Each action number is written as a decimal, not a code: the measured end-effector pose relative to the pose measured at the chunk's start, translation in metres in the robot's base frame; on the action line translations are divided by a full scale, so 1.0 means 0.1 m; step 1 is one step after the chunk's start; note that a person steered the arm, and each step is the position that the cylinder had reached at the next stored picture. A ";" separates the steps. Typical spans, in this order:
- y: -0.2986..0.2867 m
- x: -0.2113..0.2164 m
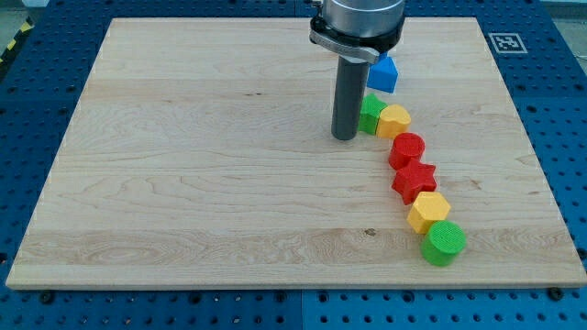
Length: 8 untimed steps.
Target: Slide the green star closer to the blue triangle
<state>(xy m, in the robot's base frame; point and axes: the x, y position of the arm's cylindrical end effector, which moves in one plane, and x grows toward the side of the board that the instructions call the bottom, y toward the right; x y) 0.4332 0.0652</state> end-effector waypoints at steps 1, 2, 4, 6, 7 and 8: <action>0.15 -0.06; 0.17 -0.23; 0.16 -0.46; 0.16 -0.61; 0.12 -0.61; -0.37 -0.61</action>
